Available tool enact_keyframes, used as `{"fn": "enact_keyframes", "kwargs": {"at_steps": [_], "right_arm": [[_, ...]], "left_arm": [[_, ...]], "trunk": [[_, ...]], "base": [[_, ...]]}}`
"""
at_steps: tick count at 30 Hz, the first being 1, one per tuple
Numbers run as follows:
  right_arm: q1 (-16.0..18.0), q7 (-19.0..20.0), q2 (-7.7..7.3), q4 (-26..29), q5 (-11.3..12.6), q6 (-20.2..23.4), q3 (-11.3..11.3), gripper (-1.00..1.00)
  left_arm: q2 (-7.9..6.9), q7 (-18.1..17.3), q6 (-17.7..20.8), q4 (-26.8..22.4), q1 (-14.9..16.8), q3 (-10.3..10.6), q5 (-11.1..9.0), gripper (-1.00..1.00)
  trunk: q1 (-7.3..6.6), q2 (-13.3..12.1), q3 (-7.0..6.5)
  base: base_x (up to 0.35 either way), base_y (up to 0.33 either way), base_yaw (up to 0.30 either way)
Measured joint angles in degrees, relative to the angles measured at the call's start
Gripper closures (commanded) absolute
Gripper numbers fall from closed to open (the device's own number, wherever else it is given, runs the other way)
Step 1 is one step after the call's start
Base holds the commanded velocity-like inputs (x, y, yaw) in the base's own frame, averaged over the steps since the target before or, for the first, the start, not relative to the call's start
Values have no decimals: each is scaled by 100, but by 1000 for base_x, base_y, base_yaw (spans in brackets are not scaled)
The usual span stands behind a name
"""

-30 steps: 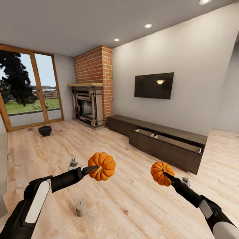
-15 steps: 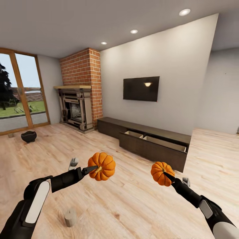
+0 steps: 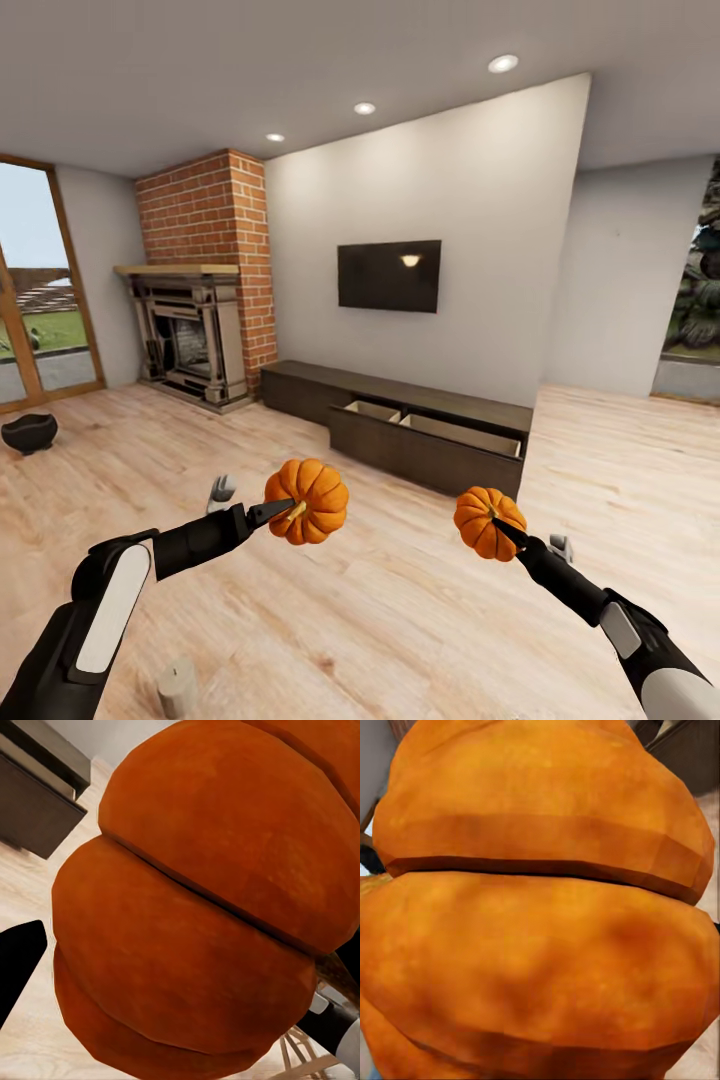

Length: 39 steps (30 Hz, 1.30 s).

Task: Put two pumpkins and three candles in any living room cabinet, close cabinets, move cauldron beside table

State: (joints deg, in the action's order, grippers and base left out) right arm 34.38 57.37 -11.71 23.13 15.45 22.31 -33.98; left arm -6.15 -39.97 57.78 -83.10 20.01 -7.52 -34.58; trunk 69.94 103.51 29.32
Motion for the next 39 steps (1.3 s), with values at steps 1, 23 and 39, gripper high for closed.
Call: {"fn": "enact_keyframes", "kwargs": {"at_steps": [1, 23, 39], "right_arm": [[0, -1, 0, 0, 0, -1, 0, 100], [0, -3, 0, -2, 4, 1, -3, 100], [1, -3, 7, 1, -1, -1, -4, 100]], "left_arm": [[0, 0, 1, 3, 0, 1, -3, 100], [0, -11, 7, 3, 0, -5, -22, 100], [-1, 11, -2, 14, 7, 3, 23, 100]], "trunk": [[-22, -40, -22], [-418, -764, -434], [-422, -763, -447]], "base": [[0, 0, -224], [0, 0, -219], [249, 0, -30]]}}
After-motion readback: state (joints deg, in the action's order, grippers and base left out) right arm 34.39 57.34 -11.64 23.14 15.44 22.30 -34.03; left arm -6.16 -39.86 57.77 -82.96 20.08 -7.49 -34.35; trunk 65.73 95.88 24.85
